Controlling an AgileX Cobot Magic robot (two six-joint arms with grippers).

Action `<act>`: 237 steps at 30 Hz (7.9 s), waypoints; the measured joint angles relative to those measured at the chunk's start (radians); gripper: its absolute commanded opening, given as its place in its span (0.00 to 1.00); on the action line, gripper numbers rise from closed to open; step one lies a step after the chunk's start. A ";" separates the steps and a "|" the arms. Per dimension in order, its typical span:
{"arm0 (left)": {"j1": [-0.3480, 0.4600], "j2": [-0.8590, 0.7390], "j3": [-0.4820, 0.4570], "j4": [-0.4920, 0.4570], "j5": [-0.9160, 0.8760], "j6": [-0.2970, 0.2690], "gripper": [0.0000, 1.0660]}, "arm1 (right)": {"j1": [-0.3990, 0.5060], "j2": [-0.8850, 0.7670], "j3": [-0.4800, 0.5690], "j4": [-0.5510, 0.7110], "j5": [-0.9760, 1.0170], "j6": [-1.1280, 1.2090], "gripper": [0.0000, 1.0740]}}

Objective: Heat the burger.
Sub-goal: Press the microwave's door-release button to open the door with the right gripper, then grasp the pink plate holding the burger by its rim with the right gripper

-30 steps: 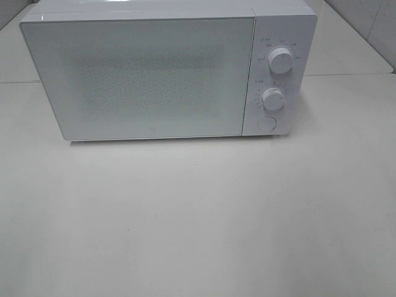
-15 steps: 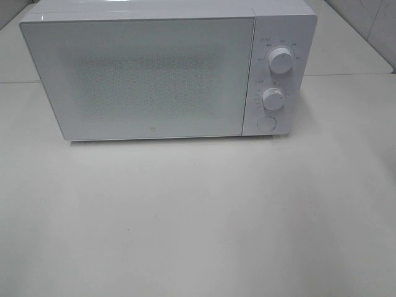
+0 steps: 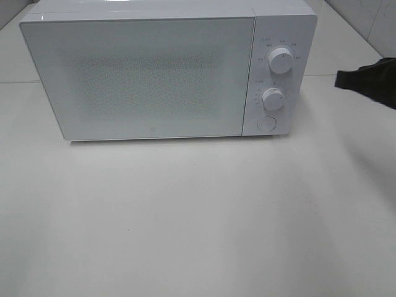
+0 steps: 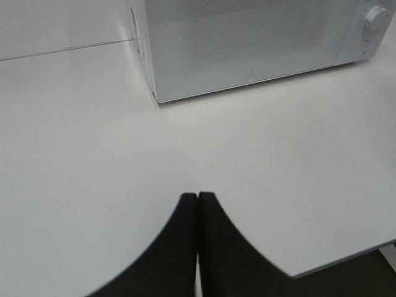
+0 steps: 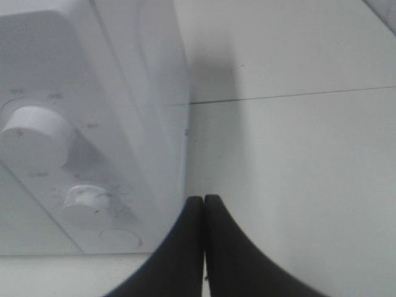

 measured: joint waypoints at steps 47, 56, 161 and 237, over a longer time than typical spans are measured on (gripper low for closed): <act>0.000 0.000 0.000 0.000 0.000 0.000 0.00 | 0.303 0.519 -0.115 0.138 -0.320 1.019 0.00; 0.000 0.000 0.000 0.000 0.000 0.000 0.00 | 0.303 0.519 -0.118 0.275 -0.297 1.110 0.00; 0.000 0.000 0.000 0.000 0.000 0.000 0.00 | 0.284 0.684 -0.328 0.325 -0.223 1.126 0.00; 0.000 0.000 0.000 0.000 0.000 0.000 0.00 | 0.279 0.347 0.008 -0.184 0.044 0.179 0.03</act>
